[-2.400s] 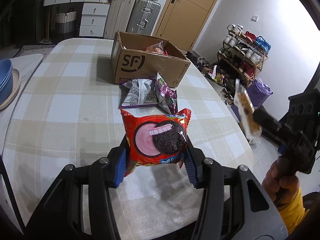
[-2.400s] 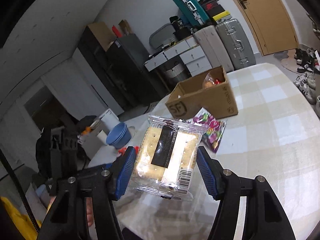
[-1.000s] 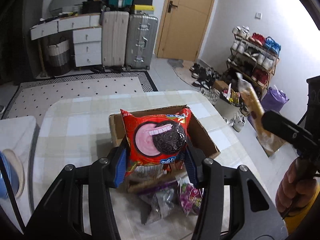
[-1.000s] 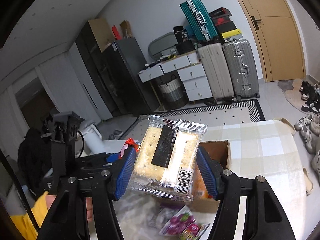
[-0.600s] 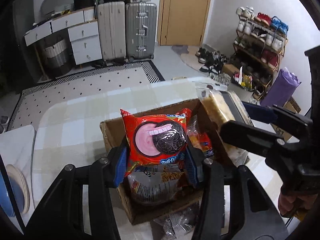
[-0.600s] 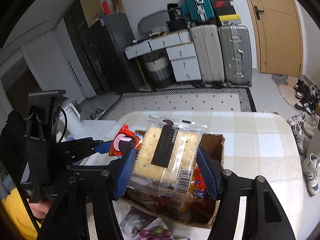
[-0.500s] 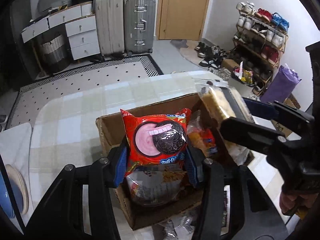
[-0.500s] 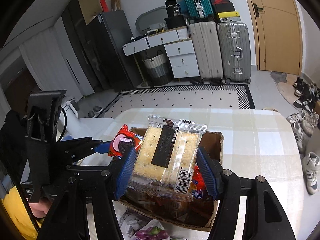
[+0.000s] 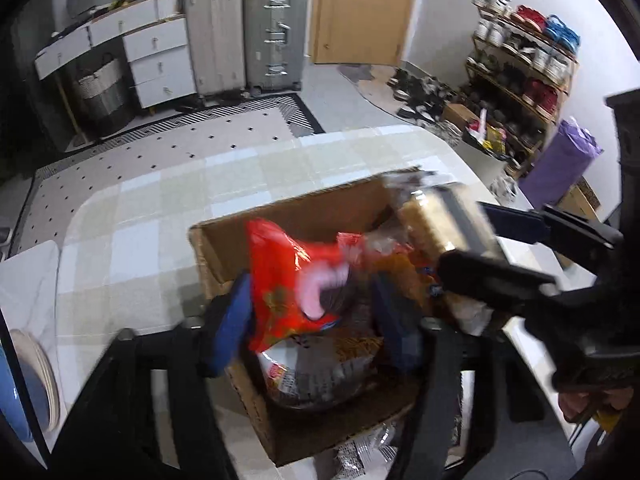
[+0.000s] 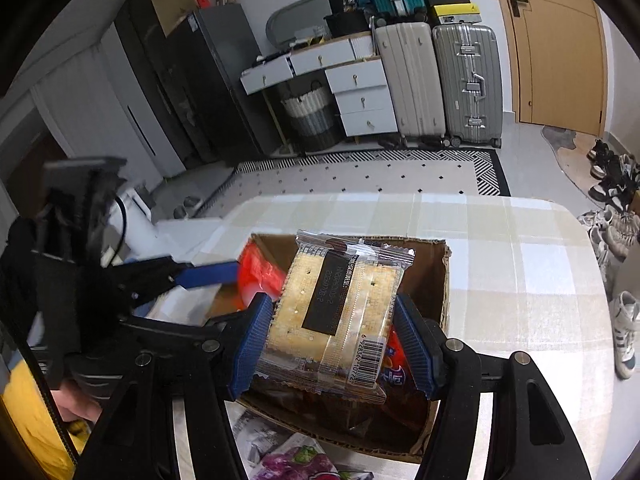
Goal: Organize snacks
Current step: 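Open both tools to drop the Oreo pack and cracker pack into the box, then move both tools back toward the candy bag and chip bag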
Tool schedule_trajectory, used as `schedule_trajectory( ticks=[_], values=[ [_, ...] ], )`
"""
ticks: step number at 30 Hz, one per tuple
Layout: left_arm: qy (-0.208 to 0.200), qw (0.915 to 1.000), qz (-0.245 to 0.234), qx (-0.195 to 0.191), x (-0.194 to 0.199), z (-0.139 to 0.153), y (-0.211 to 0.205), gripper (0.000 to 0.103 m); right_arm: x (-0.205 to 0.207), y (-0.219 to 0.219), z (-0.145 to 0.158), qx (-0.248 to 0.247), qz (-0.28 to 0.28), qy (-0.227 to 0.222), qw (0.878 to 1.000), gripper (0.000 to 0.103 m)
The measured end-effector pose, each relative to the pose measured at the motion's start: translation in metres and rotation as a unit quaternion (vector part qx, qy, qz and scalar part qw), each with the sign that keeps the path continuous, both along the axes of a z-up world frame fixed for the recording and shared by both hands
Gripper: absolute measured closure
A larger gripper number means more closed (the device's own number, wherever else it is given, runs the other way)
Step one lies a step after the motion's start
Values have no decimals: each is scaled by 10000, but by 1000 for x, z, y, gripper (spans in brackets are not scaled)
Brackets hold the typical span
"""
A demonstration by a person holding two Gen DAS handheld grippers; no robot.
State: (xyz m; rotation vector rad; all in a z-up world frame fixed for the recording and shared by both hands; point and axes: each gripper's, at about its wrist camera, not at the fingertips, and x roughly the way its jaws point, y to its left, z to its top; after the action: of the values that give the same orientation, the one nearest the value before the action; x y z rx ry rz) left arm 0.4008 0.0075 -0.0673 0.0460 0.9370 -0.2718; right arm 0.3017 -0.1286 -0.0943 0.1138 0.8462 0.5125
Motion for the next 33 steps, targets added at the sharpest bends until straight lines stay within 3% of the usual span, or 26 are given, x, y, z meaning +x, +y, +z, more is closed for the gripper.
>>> schedule_trajectory(
  ticks=[3,15,20,26,33],
  values=[
    [-136,9996,87,219,-4,5,-1,34,0,1,1,-27,17,-32,10000,40],
    [-270,9978,592,-83,-20,26,26,30,13,3,-7,367,-105,358,9986,39],
    [-190,9975,673,-53,-26,29,34,28,7,14,1,22,-73,103,9999,39],
    [-271,9972,686,-90,-38,38,38,27,-2,9,14,163,-121,11,9998,39],
    [-463,9970,624,10,-67,59,28,27,-23,8,40,-10,-125,-277,9995,39]
  ],
)
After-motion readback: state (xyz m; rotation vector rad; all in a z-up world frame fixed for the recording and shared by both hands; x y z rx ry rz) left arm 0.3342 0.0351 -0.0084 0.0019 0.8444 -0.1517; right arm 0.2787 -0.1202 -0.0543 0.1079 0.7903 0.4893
